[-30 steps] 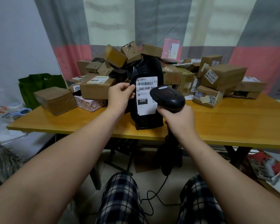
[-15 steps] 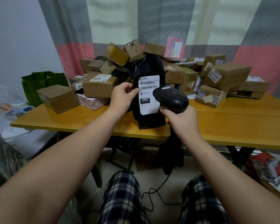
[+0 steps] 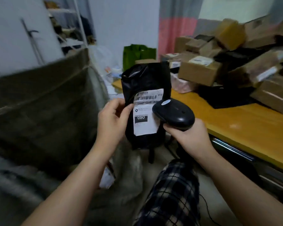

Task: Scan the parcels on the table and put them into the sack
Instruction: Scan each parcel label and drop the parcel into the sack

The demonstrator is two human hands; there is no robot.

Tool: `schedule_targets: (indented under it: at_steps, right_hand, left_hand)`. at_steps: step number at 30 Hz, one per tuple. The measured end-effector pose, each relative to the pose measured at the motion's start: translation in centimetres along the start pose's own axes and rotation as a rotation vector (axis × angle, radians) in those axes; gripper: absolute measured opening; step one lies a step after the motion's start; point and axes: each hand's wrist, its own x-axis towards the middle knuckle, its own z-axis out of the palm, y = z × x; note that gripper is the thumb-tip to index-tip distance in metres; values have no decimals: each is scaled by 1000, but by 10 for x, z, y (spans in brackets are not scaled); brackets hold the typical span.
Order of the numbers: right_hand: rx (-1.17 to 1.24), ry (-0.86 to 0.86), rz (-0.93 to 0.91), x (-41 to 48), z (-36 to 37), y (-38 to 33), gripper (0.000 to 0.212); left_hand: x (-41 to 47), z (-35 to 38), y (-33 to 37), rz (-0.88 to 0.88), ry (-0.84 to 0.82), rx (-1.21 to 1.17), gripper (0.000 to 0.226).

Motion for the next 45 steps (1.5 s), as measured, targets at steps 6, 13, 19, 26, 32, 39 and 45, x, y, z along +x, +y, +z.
schedule_targets:
  at_steps: [6,13,19,26,32,39,45]
  right_hand:
    - [1,-304,-6,2,108,13,34]
    - [-118,-405,-19,6,169,38,28]
    - [-199,-386,65,21,191,71,26]
    - [-186,-398,209,21,204,102,23]
    - [-150,-366,249,27,194,95,19]
    - [-153,-130,177,46,116,66,20]
    - [-128,165,185,53,3,43,16]
  left_hand:
    - [-16,-109,-72,-68,132,342,13]
    - [-30,-131,-157,-271,-48,609,7]
    - [-22,-117,-194,-297,-232,751,11]
    - [-65,-104,-228,-515,-509,976,22]
    - [-54,-77,-209,-376,-466,903,33]
    - [-12,-24,-141,-100,-414,715,31]
    - [15,60,-73,81,-492,536,32]
